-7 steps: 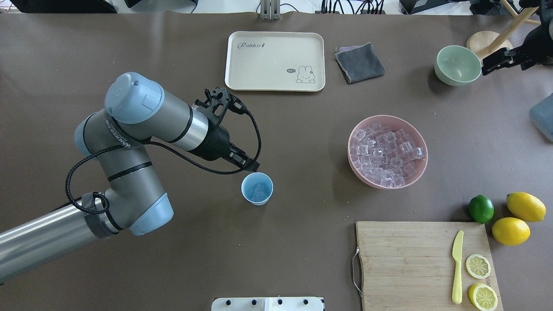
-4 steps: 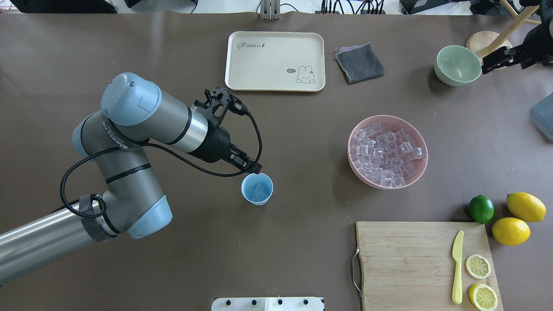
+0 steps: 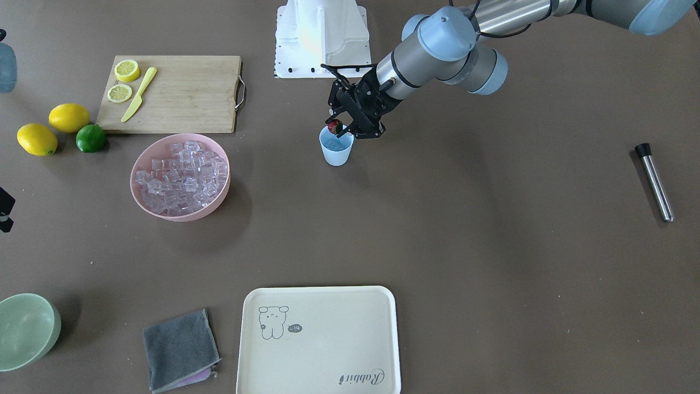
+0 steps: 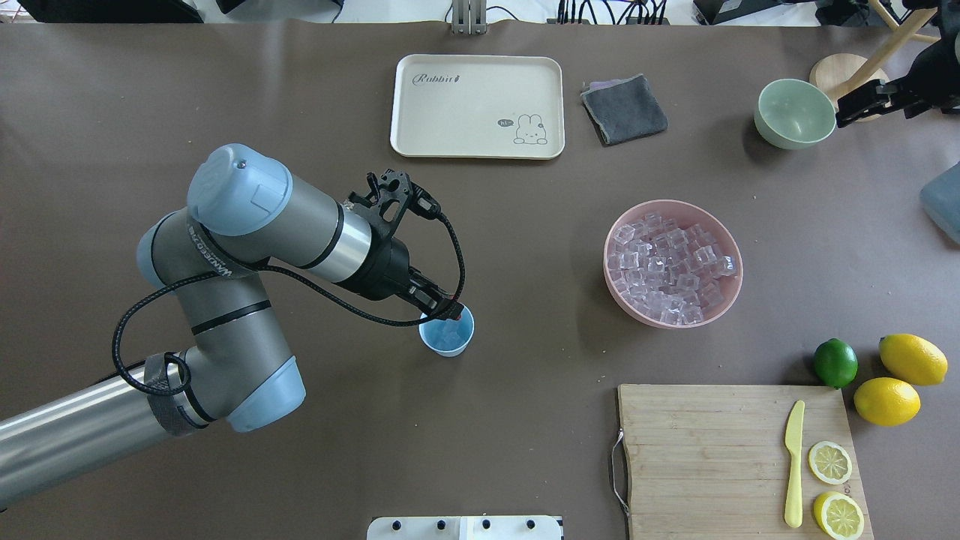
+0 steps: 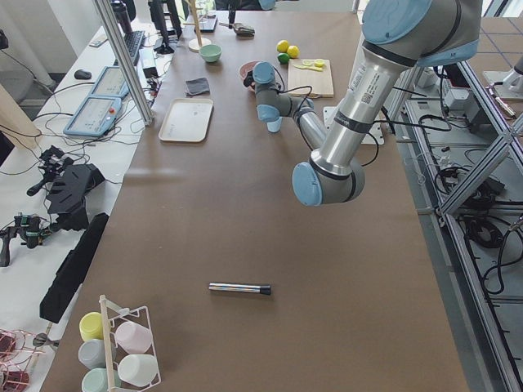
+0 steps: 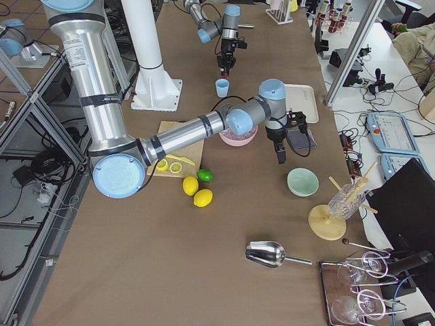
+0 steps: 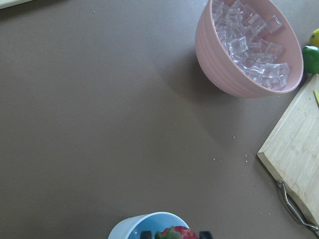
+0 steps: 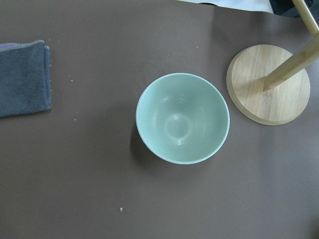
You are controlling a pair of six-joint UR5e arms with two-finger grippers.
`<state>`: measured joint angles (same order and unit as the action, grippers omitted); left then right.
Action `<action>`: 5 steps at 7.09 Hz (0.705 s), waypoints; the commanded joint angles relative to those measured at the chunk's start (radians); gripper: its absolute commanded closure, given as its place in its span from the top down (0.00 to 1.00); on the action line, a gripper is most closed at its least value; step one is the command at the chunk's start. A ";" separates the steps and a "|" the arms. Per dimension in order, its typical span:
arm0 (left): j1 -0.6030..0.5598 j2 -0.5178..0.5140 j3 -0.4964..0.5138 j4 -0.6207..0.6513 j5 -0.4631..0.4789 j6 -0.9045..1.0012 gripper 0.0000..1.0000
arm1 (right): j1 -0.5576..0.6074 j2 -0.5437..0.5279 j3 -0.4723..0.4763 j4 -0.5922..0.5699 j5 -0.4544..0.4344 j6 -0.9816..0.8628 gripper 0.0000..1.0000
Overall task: Mash ice and strawberries in cup
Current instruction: 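Lower the strawberry into the blue cup with the left gripper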
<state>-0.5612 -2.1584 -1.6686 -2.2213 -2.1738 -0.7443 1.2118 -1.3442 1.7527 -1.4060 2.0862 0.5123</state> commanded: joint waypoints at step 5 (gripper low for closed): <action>0.063 -0.008 0.001 -0.001 0.078 -0.001 0.00 | 0.000 0.000 -0.002 0.001 0.000 0.000 1.00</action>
<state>-0.5097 -2.1650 -1.6670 -2.2226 -2.1125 -0.7450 1.2118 -1.3438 1.7504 -1.4055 2.0862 0.5124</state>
